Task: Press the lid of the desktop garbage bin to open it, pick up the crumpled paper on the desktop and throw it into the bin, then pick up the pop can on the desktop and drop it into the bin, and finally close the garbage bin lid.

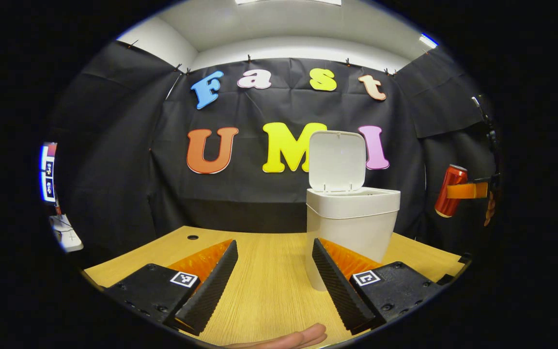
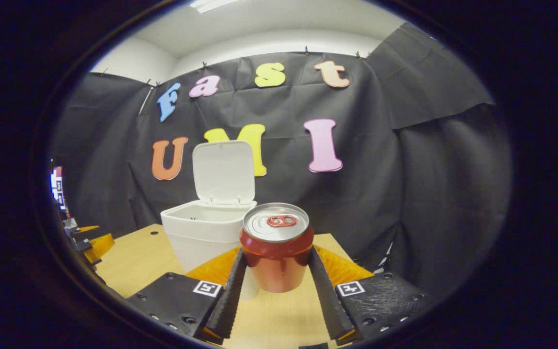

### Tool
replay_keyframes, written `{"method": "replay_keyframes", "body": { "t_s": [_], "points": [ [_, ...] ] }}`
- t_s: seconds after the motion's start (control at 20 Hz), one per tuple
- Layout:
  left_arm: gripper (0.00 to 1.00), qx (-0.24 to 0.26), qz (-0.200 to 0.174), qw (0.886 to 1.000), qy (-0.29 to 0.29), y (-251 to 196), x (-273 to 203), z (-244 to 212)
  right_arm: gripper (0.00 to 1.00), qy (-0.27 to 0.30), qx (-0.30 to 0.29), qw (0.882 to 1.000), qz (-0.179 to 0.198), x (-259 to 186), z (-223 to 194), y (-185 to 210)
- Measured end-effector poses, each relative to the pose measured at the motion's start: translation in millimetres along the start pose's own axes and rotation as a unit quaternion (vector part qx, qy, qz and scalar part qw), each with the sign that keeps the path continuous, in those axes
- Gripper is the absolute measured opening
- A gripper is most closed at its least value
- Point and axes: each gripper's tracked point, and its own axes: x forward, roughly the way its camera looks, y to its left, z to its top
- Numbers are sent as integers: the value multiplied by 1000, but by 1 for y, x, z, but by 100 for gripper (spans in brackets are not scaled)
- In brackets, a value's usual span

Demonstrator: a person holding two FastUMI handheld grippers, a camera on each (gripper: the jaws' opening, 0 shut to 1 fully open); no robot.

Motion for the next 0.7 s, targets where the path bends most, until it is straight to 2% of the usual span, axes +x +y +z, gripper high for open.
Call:
{"method": "replay_keyframes", "body": {
  "t_s": [0.15,0.3,0.5,0.7],
  "points": [
    [99,-11,-4,1000,5,2,2,-2,72,1,-8,1000,13,6,21,21],
    [99,-1,7,1000,13,12,3,-5,71,2,-26,999,31,13,44,50],
    [100,-9,18,1000,20,23,4,-6,71,3,-66,997,37,30,69,83],
    [100,-4,28,999,29,31,3,-7,71,20,-78,995,61,48,83,121]
  ]
}}
